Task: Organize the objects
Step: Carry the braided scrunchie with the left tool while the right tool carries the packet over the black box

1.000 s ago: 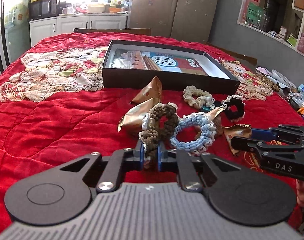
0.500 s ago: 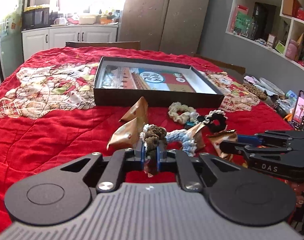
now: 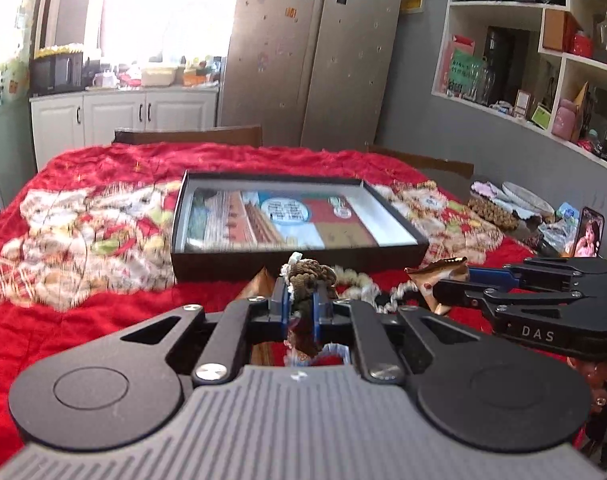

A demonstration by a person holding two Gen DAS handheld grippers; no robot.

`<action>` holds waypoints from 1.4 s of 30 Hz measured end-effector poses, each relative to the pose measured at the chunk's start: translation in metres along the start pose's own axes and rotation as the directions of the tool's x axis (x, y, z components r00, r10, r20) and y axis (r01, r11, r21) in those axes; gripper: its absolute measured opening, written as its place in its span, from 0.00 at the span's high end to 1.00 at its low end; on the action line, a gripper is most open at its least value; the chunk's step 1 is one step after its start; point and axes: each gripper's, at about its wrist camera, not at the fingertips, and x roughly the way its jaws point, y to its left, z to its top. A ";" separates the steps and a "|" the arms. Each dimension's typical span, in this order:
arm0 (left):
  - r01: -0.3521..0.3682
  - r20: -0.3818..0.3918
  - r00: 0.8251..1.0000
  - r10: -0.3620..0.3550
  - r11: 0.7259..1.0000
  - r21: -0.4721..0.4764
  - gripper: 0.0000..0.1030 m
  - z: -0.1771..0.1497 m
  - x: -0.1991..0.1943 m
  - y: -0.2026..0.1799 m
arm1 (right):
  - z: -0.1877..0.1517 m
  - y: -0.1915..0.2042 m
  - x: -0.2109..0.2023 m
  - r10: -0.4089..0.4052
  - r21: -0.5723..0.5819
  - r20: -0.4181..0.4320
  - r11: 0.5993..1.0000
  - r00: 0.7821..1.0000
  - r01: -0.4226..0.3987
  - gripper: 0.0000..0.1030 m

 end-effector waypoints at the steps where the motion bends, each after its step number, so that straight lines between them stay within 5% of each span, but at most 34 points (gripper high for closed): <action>1: -0.003 0.011 1.000 0.003 1.000 0.004 0.87 0.004 0.001 0.000 | 0.005 -0.001 0.002 -0.003 -0.001 0.009 1.000 1.000 0.003 0.75; 18: -0.036 0.114 0.993 0.039 0.999 -0.029 0.87 0.062 0.046 0.017 | 0.067 -0.022 0.055 -0.080 -0.017 0.074 0.997 0.994 0.082 0.75; 42: -0.038 0.050 0.998 0.041 0.998 -0.050 0.87 0.081 0.139 0.028 | 0.082 -0.053 0.163 -0.108 0.007 -0.010 0.994 0.994 0.108 0.75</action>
